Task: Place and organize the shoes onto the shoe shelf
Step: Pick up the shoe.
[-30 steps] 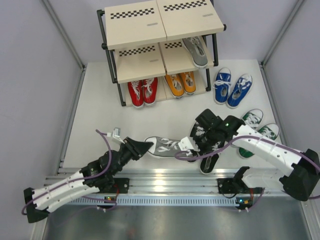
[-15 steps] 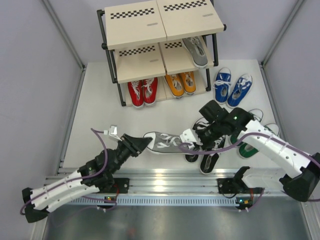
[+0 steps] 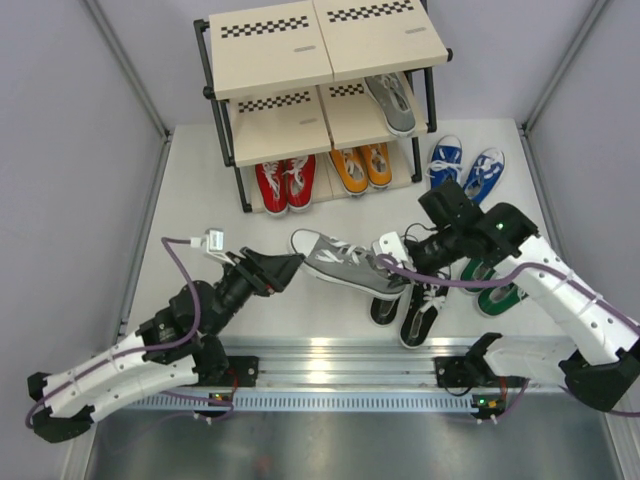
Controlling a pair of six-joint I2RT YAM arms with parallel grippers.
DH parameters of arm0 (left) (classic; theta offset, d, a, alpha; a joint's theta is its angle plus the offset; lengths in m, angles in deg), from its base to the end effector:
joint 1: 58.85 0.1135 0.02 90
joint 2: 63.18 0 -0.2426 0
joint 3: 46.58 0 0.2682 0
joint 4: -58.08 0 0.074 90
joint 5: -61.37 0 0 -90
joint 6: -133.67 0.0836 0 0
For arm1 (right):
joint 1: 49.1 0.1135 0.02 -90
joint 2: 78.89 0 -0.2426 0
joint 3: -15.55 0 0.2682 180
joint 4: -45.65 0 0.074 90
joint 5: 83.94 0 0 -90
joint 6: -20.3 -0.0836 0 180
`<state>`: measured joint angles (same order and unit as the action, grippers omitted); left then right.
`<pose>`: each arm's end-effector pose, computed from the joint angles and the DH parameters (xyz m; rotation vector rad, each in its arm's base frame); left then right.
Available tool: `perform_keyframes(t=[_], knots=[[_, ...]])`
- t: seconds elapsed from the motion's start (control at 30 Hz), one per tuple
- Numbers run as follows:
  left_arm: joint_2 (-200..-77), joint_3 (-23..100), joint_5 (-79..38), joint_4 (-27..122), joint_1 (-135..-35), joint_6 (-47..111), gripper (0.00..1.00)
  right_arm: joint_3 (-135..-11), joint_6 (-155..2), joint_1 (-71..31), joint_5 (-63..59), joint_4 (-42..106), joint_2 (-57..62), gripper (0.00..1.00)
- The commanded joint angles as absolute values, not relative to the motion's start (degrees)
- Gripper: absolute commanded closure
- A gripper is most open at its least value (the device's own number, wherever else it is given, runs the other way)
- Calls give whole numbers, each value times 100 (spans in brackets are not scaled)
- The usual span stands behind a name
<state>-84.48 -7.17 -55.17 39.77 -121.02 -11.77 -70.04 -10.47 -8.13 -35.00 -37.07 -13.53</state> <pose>0.1253 -0.1574 0.2845 -0.2940 1.6912 -1.2203 0.1405 0.1948 0.3052 -2.0207 1.3973 0.8095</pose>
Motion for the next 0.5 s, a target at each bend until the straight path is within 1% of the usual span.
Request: perform_keyframes(t=[0.0, 0.17, 0.33, 0.47], knots=[[-8480, -106, -5771, 3139, -12081, -450, 7, -7674, -1212, -1007, -3745, -3398, -1648, 100], [-8331, 186, -6070, 2460, -12081, 41, 7, -8209, -1371, -1183, -3473, -3267, -1561, 100], [-8076, 440, -6246, 1915, -12081, 639, 7, -8701, -1468, -1201, -2735, -2872, -1245, 100], [-7795, 643, -6159, 1633, -12090, 1360, 7, -9159, -1424, -1245, -2067, -2625, -684, 100]])
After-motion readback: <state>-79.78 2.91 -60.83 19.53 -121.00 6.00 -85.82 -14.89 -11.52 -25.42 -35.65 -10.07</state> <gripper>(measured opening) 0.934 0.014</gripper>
